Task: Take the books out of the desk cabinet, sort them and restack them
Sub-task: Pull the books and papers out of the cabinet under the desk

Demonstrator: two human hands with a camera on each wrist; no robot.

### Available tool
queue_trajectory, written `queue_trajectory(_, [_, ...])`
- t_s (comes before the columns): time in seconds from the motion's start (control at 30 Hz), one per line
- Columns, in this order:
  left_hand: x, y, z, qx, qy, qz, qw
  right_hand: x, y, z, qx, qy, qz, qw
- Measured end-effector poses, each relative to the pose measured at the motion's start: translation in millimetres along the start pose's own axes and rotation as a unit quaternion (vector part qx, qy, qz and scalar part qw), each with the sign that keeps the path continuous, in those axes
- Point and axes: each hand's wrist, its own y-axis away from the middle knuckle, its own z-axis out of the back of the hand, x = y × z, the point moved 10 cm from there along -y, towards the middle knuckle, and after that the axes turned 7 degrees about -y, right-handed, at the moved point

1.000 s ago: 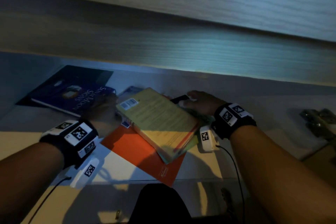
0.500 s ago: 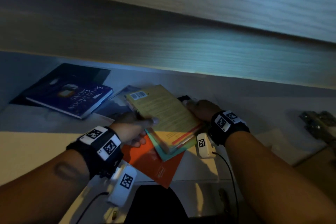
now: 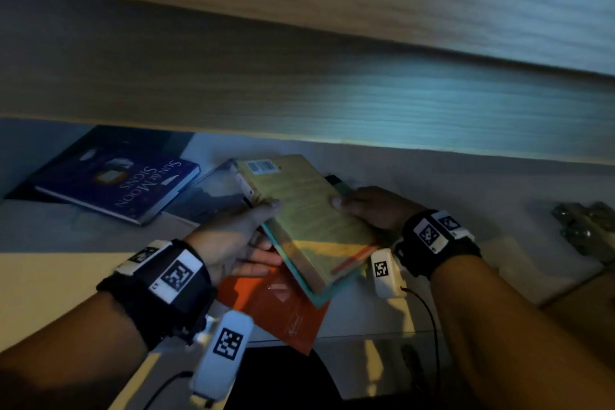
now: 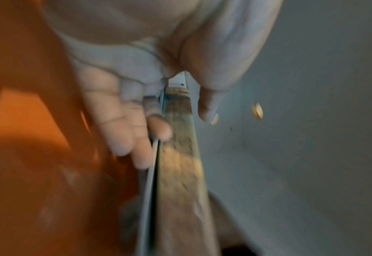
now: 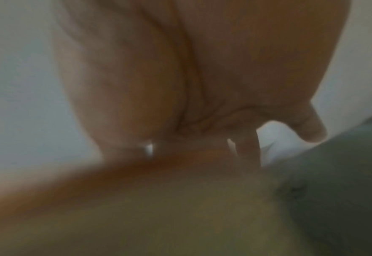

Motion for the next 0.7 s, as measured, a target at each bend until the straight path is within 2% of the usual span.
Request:
queue_trajectory(0.13, [-11.5, 8.0, 14.8, -0.046, -0.059, -0.055, 0.996, 20.4, 12.6, -6.9, -0.005, -0.033, 0.038, 0.999])
queue_trajectory(0.2, [-23.5, 8.9, 21.2, -0.054, -0.139, -0.069, 0.986, 16.4, 18.8, -5.4, -0.024, -0.088, 0.046, 0.995])
queue_trajectory(0.27, [-32.2, 5.0, 20.7, -0.046, -0.244, -0.063, 0.967, 17.0, 26.9, 0.2, -0.056, -0.110, 0.060, 0.991])
queue_trajectory(0.33, [-35.9, -2.6, 7.2, -0.009, -0.328, -0.069, 0.942, 15.7, 35.0, 5.6, -0.086, -0.120, 0.064, 0.987])
queue_trajectory(0.43, [-51.7, -13.5, -17.5, 0.013, -0.410, -0.126, 0.903, 8.9, 53.6, 21.2, -0.145, -0.145, 0.071, 0.976])
queue_trajectory(0.5, [-65.6, -19.9, -31.2, -0.006, -0.487, -0.168, 0.857, -7.8, 68.1, 22.4, -0.152, -0.167, 0.035, 0.973])
queue_trajectory(0.57, [-78.4, -24.9, -43.6, -0.035, -0.569, -0.213, 0.793, -32.8, 80.0, 5.7, -0.103, -0.168, -0.044, 0.979])
queue_trajectory(0.6, [-81.6, -25.5, -49.3, -0.039, -0.585, -0.230, 0.777, -44.0, 86.6, -5.2, -0.076, -0.151, -0.077, 0.982])
queue_trajectory(0.7, [-81.0, -25.6, -60.0, -0.022, -0.581, -0.250, 0.775, -61.7, 94.6, -28.5, -0.064, -0.191, -0.106, 0.974])
